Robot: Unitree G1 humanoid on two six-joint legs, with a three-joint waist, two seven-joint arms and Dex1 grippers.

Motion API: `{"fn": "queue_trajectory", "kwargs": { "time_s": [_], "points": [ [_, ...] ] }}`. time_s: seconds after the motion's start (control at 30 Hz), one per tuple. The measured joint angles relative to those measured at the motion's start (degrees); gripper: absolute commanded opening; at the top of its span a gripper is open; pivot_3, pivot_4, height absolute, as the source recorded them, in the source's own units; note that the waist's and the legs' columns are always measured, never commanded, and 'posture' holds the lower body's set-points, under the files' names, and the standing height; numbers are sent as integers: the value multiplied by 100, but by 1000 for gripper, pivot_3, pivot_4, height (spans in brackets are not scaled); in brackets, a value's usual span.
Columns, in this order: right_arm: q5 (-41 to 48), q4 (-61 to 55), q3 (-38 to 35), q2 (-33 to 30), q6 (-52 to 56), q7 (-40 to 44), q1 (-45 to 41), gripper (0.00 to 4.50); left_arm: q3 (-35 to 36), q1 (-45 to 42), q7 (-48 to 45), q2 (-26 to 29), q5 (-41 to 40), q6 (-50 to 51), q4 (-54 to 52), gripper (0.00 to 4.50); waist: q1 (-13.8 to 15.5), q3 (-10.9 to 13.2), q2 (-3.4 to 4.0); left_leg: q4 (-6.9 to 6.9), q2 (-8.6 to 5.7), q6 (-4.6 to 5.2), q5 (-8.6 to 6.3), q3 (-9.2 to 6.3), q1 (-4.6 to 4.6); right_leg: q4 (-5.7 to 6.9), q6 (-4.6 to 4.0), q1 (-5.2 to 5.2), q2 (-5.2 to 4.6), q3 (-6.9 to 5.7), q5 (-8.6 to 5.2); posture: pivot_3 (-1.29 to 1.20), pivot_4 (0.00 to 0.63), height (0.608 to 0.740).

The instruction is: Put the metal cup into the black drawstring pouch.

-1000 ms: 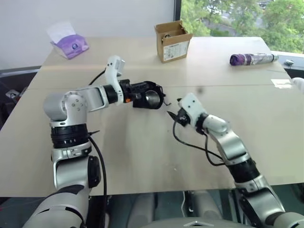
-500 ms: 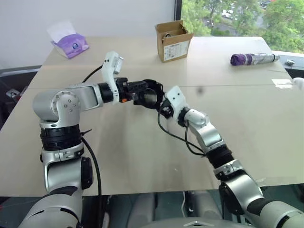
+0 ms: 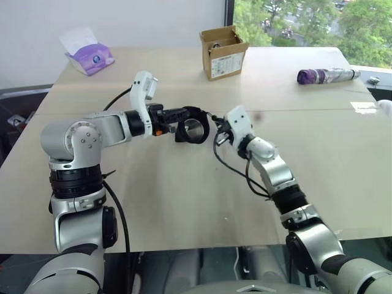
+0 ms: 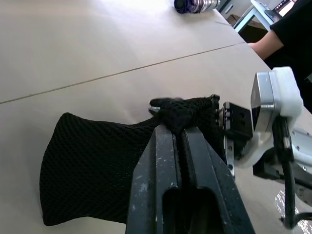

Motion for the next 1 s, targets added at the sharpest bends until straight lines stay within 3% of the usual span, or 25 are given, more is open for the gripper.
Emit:
{"fn": "queue_trajectory", "kwargs": {
  "time_s": [0.1,0.13,0.17,0.37,0.5,0.67,0.87,1.0],
  "points": [
    [-205,-252,30,-278,-1,-83,3,52,-104,125,-72,2,17,-197,-113,0,4,0,1,0,0,0,0,2,-1,0,0,0,-1,2,0,0,150,740],
    [-349,-451,69,-486,7,-97,22,0,-228,183,-157,16,35,-360,-149,618,21,1,1,0,-2,0,0,2,-3,-1,0,-1,-2,2,0,0,150,740],
    [-508,-689,85,-733,21,-115,28,0,-325,266,-259,24,59,-519,-235,906,31,2,2,1,-3,0,0,3,-5,-4,0,-1,-4,1,0,0,150,740],
    [-1046,-2292,94,-1706,469,149,13,0,-786,270,-618,-94,177,-1426,-680,3669,15,2,2,-1,1,1,-1,4,-4,-3,0,-2,1,2,0,0,150,740],
    [-1216,-3148,264,-2022,865,535,-17,0,-1288,-212,-713,-366,573,-2048,-393,3669,17,1,2,5,1,11,-5,7,-3,0,0,1,2,4,0,0,150,740],
    [-1566,-3614,607,-2439,1047,975,-79,0,-1994,-1017,-928,-1083,1370,-3210,877,3669,54,1,1,18,-3,20,-9,7,-5,-6,1,10,0,0,0,0,150,740],
    [-1702,-3620,609,-2520,1274,1076,-94,0,-2089,-1151,-1269,-1286,1706,-3750,1453,3669,1,2,2,-1,2,7,-1,10,-7,-7,0,-4,3,5,-1,0,150,740],
    [-1788,-3622,608,-2467,1400,1056,-95,0,-2091,-1161,-1404,-1366,1772,-3840,1543,2581,23,2,2,8,-1,8,-2,10,-13,-6,0,-4,1,5,-1,0,150,740]
  ]
}}
